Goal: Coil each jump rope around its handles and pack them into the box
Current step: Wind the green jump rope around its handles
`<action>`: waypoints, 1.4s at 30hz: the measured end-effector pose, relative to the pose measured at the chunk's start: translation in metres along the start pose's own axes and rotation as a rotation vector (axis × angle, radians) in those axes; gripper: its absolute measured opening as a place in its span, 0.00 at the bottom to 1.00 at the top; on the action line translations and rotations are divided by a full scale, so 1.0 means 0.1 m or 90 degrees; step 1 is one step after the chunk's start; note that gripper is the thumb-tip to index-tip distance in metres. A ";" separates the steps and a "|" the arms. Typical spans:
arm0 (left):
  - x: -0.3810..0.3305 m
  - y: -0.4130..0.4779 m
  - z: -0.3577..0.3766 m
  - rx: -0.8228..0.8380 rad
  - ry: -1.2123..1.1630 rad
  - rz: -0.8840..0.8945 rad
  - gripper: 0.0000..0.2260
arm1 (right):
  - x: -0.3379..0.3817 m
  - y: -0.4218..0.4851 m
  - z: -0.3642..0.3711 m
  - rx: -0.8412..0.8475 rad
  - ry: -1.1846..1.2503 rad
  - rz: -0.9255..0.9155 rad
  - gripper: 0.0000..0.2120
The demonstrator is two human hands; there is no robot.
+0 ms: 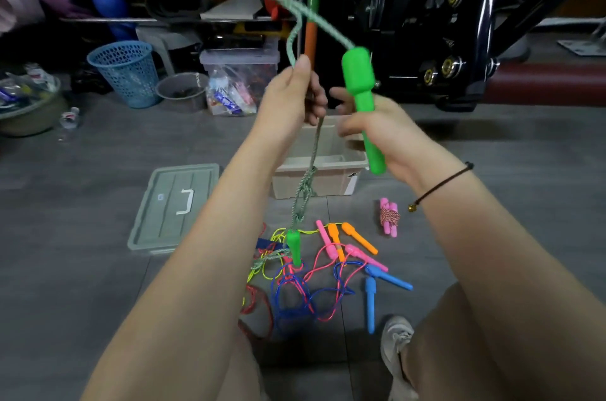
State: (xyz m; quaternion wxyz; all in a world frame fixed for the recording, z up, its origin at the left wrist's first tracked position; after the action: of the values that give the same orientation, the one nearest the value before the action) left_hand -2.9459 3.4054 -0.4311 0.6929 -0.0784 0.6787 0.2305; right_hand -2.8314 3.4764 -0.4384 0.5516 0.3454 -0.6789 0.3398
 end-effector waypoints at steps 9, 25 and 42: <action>-0.62 -0.19 0.00 0.215 -0.353 0.210 0.20 | -0.07 0.01 0.21 0.254 0.052 0.036 0.05; 0.52 -0.43 0.02 0.264 0.255 -0.297 0.06 | 0.27 0.10 -0.09 -0.002 0.617 -0.159 0.07; 0.13 -0.33 -0.57 0.049 -0.079 -0.328 0.16 | 0.14 0.04 -0.27 -0.030 0.247 0.049 0.09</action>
State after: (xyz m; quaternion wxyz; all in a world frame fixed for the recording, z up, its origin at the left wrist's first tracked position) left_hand -2.9835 3.3547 -0.4545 0.7716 -0.2077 0.6007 0.0252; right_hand -2.8230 3.4994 -0.4204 0.6666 0.2340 -0.5806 0.4046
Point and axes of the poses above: each hand's wrist, its own y-axis towards the middle knuckle, its own z-axis out of the palm, x = y × z, the point moved 1 cm from there along y, towards the middle knuckle, and after that the axes turned 13 degrees about x, right-handed, at the moved point
